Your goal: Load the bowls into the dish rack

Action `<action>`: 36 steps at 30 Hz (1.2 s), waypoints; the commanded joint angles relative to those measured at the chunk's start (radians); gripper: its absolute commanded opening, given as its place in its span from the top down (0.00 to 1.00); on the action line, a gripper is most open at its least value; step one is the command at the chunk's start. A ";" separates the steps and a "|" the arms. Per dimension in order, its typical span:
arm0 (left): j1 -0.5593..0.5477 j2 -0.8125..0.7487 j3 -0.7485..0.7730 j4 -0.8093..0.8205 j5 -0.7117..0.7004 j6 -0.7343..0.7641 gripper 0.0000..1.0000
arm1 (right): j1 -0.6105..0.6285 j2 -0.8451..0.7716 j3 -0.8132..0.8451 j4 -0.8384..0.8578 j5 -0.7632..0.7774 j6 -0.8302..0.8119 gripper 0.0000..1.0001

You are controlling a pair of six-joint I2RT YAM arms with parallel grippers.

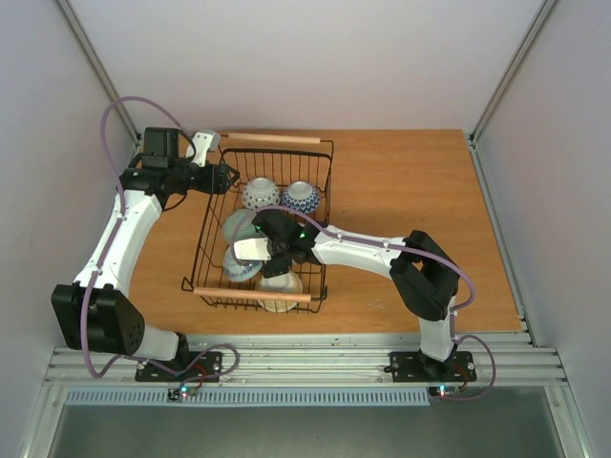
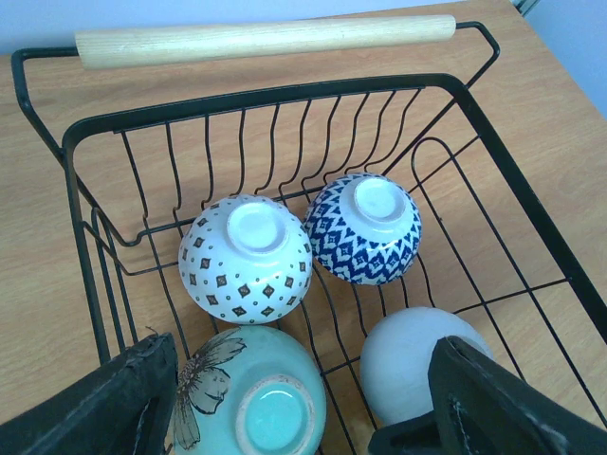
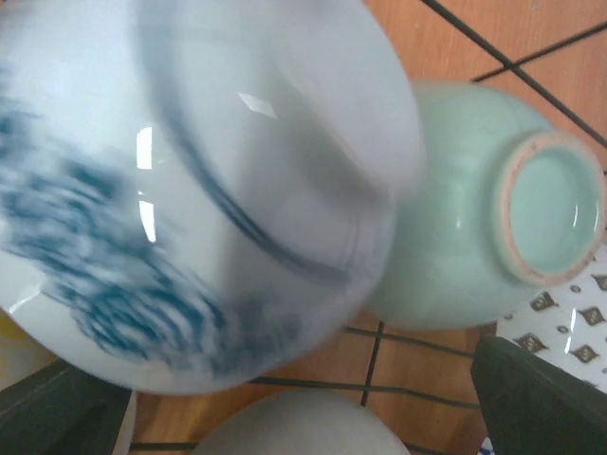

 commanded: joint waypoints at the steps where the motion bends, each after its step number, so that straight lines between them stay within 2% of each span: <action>1: 0.006 -0.010 -0.006 0.043 -0.005 0.003 0.27 | -0.001 -0.034 -0.026 0.001 0.026 -0.011 0.01; 22: 0.007 -0.012 -0.007 0.045 -0.007 0.003 0.27 | -0.006 -0.109 -0.015 0.014 0.014 0.000 0.01; 31: 0.008 -0.030 -0.020 0.065 -0.031 -0.001 0.27 | -0.060 -0.180 -0.028 0.089 0.002 0.187 0.01; 36: 0.009 -0.036 -0.023 0.071 -0.040 -0.002 0.27 | -0.073 -0.232 -0.042 0.127 0.090 0.319 0.01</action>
